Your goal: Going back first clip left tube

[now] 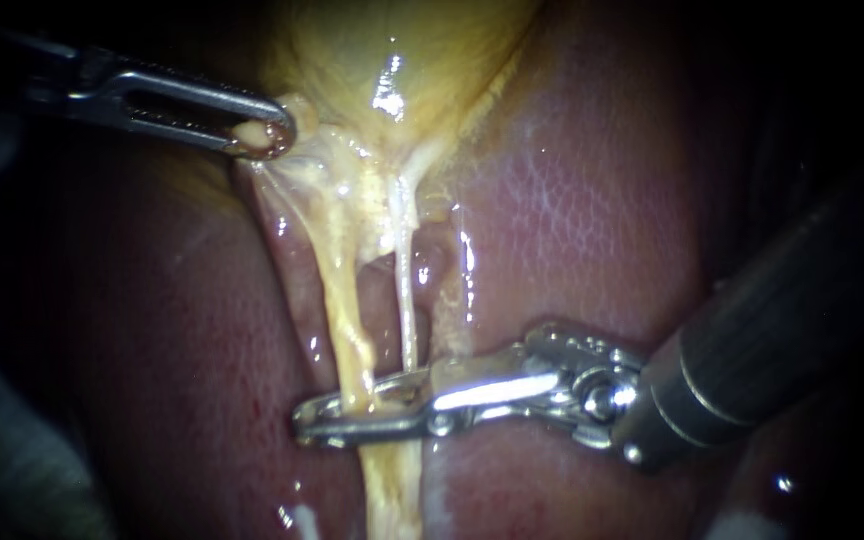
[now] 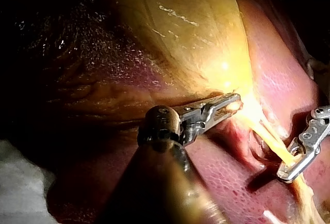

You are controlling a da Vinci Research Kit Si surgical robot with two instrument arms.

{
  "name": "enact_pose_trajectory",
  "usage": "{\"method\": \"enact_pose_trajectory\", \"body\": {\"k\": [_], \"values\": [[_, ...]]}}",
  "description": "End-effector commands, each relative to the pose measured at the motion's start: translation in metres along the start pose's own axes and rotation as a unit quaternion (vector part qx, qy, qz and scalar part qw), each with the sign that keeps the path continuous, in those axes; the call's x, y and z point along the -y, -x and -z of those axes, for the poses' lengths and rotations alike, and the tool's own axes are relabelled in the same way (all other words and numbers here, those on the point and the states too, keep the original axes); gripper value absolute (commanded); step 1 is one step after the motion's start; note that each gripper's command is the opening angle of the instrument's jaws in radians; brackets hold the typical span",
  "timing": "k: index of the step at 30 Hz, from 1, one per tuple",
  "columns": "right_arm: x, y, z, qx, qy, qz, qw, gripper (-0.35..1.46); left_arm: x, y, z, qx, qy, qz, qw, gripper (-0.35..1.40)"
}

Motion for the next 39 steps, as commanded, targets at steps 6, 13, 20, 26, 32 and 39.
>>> {"method": "enact_pose_trajectory", "body": {"k": [6, 13, 20, 26, 32, 39], "values": [[-0.0005, -0.0003, -0.0011, -0.009, 0.013, 0.006, 0.9999, 0.38, 0.0, 0.0, 0.0, 0.0, -0.001, 0.0, 1.0, -0.35], [-0.0012, -0.0008, -0.0017, 0.0, 0.067, 0.069, 0.9954, 0.49, 0.0, 0.0, 0.0, 0.0, -0.001, 0.0, 1.0, -0.35], [-0.0017, -0.001, -0.0007, -0.002, 0.114, 0.128, 0.9852, 0.5, 0.0, 0.0, 0.0, 0.0, -0.001, 0.0, 1.0, -0.35], [-0.0005, -0.0009, 0.0014, 0.064, 0.134, 0.211, 0.9662, 0.5, 0.0001, 0.0001, 0.0001, 0.0, 0.0, 0.0, 1.0, -0.35], [0.0024, -0.0032, 0.0059, 0.089, 0.153, 0.285, 0.9419, 0.5, 0.0001, 0.0001, 0.0002, 0.0, 0.0, 0.0, 1.0, -0.35], [0.006, -0.0056, 0.0118, 0.111, 0.178, 0.337, 0.9179, 0.5, 0.0001, 0.0001, 0.0002, 0.0, 0.0, 0.0, 1.0, -0.35]]}}
